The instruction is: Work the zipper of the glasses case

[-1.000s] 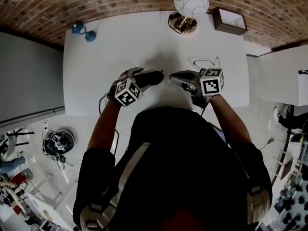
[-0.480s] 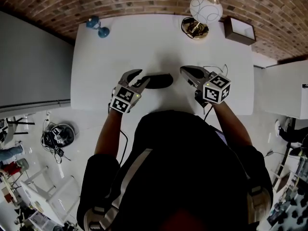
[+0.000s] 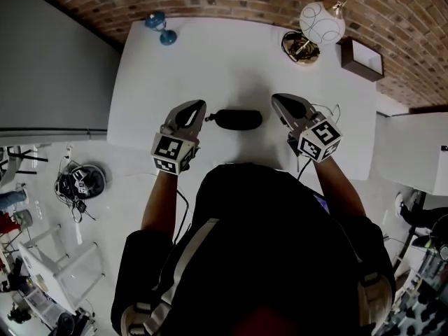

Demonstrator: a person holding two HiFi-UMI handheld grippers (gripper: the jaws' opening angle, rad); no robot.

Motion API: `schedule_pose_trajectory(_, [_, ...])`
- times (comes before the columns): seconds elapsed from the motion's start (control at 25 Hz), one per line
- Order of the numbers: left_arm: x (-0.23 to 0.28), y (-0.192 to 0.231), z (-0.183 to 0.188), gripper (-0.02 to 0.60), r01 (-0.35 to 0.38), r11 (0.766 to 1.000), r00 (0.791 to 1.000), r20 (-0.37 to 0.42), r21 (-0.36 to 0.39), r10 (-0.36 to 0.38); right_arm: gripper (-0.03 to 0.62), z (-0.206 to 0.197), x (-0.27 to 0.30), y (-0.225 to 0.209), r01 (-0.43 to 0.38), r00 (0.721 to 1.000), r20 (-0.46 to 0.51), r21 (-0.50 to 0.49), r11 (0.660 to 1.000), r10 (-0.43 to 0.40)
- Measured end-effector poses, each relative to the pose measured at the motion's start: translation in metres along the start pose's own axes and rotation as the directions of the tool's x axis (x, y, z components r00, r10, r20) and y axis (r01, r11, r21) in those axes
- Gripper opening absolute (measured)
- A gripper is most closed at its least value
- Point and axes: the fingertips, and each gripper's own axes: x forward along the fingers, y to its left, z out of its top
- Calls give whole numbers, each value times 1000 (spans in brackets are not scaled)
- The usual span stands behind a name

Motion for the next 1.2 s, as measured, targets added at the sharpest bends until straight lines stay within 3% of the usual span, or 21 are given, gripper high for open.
schedule_pose_trajectory(0.2, [-14, -1, 6, 8, -60, 998, 998, 22, 10, 60, 3, 4, -4, -6, 30, 999, 28, -13, 999, -30])
schedule_pose_trajectory(1.2, [-16, 2, 0, 8, -91, 995, 996, 19, -38, 92, 3, 1, 3, -6, 11, 1000, 11, -35, 999, -11])
